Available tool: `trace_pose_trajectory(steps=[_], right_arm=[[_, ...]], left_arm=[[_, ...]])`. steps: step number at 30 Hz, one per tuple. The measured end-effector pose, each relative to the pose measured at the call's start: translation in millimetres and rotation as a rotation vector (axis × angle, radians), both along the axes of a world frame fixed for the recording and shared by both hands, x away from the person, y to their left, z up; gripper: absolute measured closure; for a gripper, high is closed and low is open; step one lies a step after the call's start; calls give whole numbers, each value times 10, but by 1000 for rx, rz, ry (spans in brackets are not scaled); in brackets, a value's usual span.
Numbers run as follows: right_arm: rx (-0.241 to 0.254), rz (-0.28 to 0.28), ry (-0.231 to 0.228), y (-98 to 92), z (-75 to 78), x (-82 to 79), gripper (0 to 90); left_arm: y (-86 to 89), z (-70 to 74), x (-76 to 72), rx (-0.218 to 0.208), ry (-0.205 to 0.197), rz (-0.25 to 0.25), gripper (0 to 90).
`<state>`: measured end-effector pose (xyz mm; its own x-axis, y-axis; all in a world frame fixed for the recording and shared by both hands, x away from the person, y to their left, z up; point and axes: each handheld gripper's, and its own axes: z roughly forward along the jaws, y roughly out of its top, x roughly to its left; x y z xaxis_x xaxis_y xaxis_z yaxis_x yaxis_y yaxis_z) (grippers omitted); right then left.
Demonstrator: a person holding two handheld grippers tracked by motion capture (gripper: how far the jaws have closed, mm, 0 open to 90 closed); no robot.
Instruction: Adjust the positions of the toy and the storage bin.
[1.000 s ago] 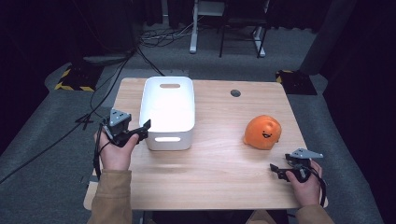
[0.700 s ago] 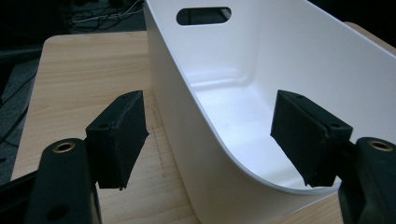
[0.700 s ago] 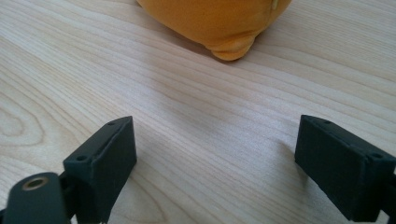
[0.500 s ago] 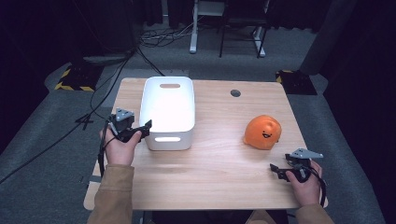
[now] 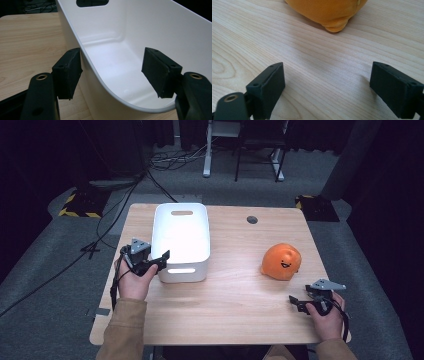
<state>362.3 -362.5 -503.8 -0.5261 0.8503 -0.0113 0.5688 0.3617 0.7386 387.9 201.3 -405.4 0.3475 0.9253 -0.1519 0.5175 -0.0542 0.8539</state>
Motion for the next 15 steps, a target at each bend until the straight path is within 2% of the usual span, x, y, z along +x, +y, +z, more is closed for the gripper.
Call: trace_pose_trajectory(steps=[6, 13, 15], right_arm=[[-5, 2, -1, -4, 0, 1, 129], [-3, 1, -2, -3, -1, 1, 129], [-5, 1, -2, -3, 0, 0, 130]], left_arm=[[-94, -33, -146, -42, -22, -33, 323], [-254, -69, -309, -44, -69, -60, 306], [-297, -57, -346, -34, -61, -75, 303]])
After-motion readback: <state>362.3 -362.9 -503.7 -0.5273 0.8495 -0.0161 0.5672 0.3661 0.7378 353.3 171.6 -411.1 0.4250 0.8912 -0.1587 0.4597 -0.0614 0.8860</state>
